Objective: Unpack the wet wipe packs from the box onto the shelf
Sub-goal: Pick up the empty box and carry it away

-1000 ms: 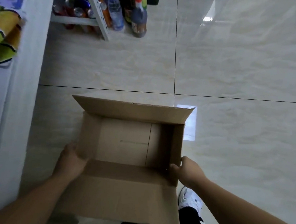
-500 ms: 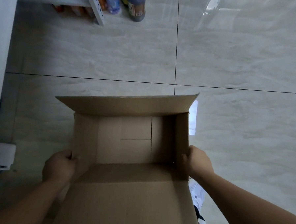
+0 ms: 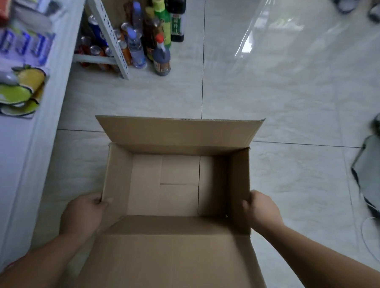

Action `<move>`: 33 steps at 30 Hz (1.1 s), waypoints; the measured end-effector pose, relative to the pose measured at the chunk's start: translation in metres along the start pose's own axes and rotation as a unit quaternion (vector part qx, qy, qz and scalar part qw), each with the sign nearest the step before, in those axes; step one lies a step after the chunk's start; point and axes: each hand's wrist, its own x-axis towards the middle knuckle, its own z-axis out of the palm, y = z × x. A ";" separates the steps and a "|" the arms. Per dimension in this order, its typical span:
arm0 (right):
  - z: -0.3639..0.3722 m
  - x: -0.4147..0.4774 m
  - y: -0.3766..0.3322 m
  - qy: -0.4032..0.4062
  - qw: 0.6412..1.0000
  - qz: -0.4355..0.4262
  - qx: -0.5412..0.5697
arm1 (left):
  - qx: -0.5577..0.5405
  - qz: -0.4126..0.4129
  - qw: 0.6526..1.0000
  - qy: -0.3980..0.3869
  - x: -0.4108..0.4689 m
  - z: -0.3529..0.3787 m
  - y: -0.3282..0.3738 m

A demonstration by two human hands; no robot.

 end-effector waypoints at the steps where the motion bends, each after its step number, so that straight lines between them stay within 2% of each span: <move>1: -0.017 -0.010 -0.001 0.000 1.000 0.001 0.012 | -0.007 0.012 1.000 0.001 -0.005 -0.013 0.009; 6: -0.109 -0.066 -0.005 0.021 0.996 0.005 0.082 | -0.053 0.065 0.996 -0.013 -0.033 -0.088 0.054; 10: -0.183 -0.112 -0.006 0.046 0.994 -0.001 0.096 | -0.053 0.109 0.993 -0.003 -0.069 -0.162 0.106; 22: -0.403 -0.234 -0.008 0.062 0.980 -0.040 0.184 | -0.073 0.146 0.986 -0.027 -0.171 -0.360 0.229; 25: -0.453 -0.254 -0.006 0.074 0.979 -0.050 0.184 | -0.073 0.159 0.984 -0.037 -0.186 -0.391 0.248; 28: -0.493 -0.258 0.002 0.079 0.977 -0.067 0.184 | -0.093 0.172 0.981 -0.002 -0.218 -0.424 0.290; 33: -0.543 -0.244 0.009 0.081 0.971 -0.099 0.201 | -0.075 0.193 0.978 0.025 -0.224 -0.450 0.343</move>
